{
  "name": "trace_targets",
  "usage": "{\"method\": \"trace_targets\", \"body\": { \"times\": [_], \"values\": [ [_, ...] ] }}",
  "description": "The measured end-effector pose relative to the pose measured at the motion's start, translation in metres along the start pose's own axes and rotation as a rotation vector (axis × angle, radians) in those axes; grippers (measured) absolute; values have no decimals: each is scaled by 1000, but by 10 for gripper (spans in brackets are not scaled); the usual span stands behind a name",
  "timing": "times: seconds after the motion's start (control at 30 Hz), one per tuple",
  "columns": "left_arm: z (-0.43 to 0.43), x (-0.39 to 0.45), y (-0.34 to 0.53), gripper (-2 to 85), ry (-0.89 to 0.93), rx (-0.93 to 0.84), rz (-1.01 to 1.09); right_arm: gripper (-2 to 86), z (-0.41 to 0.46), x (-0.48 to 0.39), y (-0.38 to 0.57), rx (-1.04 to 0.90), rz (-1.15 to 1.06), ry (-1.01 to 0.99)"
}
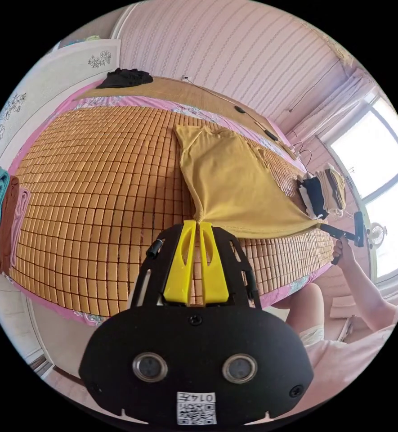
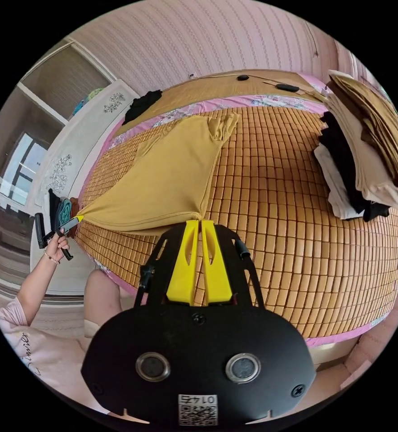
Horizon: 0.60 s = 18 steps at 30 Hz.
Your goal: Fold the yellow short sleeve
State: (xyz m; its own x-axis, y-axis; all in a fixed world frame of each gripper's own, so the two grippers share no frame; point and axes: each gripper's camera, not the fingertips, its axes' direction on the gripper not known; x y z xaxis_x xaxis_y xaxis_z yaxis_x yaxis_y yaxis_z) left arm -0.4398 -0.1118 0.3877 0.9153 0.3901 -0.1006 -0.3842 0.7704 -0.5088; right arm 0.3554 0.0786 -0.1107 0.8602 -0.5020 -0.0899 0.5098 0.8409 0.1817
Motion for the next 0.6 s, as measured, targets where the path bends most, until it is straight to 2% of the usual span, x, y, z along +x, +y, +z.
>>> {"method": "trace_targets", "body": {
  "times": [0.17, 0.6],
  "values": [
    [24, 4, 37, -10, -10, -132, 27, 0, 32, 18, 36, -107, 57, -28],
    [8, 62, 92, -9, -50, -254, 178, 2, 26, -6, 101, -258, -54, 28]
  ]
}}
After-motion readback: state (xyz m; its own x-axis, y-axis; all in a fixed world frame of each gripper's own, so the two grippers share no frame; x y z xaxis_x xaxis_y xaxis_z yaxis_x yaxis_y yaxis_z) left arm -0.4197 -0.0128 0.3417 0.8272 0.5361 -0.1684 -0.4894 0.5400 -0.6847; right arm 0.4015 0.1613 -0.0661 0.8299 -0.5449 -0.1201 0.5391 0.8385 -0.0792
